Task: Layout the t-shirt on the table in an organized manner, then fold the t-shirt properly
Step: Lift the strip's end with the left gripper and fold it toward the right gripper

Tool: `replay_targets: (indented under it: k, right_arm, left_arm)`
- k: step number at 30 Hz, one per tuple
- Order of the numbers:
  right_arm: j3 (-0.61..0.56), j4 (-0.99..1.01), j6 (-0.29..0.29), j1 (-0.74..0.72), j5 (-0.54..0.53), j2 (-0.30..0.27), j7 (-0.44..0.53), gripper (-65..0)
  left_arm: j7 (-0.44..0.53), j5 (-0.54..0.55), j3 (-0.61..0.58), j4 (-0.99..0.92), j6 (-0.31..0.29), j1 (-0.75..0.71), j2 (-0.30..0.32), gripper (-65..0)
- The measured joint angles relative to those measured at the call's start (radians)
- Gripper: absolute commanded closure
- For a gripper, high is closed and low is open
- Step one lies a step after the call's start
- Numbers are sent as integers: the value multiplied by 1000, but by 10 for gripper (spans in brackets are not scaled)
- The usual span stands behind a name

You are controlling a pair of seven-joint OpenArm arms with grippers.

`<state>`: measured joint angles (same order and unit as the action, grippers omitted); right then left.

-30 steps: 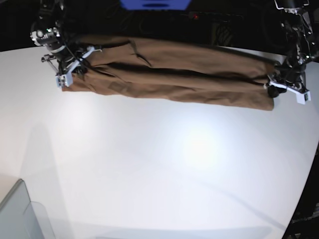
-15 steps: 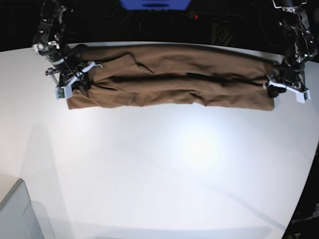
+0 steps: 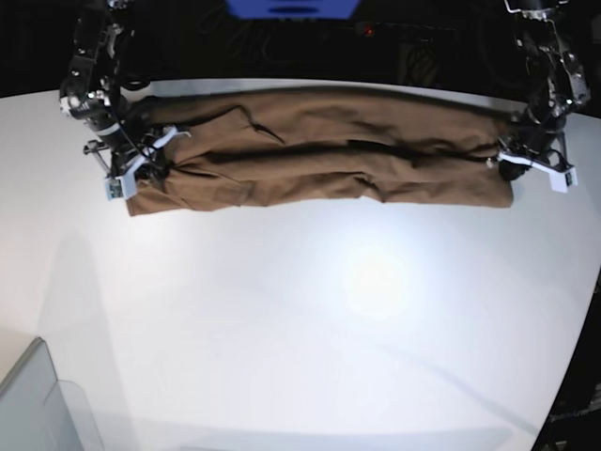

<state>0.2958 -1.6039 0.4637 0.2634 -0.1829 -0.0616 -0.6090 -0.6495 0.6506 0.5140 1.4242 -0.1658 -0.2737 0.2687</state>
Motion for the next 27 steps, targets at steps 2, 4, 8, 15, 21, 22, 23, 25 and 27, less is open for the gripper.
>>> replay_targets:
  k: [2, 4, 8, 15, 21, 22, 23, 25, 27]
  right_arm:
    - [-2, 0, 0, -3, 2, -5, 0, 0]
    - [-2, 1, 0, -5, 3, -6, -2, 0]
    - [-2, 2, 0, -11, 3, -8, -7, 0]
    - [-9, 7, -1, -29, 19, -5, -11, 0]
    - [-58, 3, -19, -32, 27, -11, -10, 0]
    - [-63, 2, -21, -32, 27, -11, -10, 0]
    - [-71, 2, -26, -31, 29, -10, -8, 0]
    - [-84, 2, -27, -30, 29, -10, -5, 0]
    - [-86, 1, -26, -31, 28, -10, -5, 0]
  left_arm:
    - [-58, -6, 33, 108, 20, -53, -17, -1]
    - [-63, 14, 50, 224, 24, -107, -17, -1]
    - [-58, 39, 33, 407, 28, -92, -16, -1]
    - [-208, 11, -76, 527, 30, -84, -167, -1]
    - [-184, -116, -404, 521, 32, -33, -209, 0]
    - [-199, -163, -462, 511, 34, -29, -226, 0]
    - [-216, -185, -509, 504, 27, -23, -245, 0]
    - [-211, -260, -592, 502, 24, 3, -270, 0]
    - [-185, -352, -656, 500, 25, 23, -293, 0]
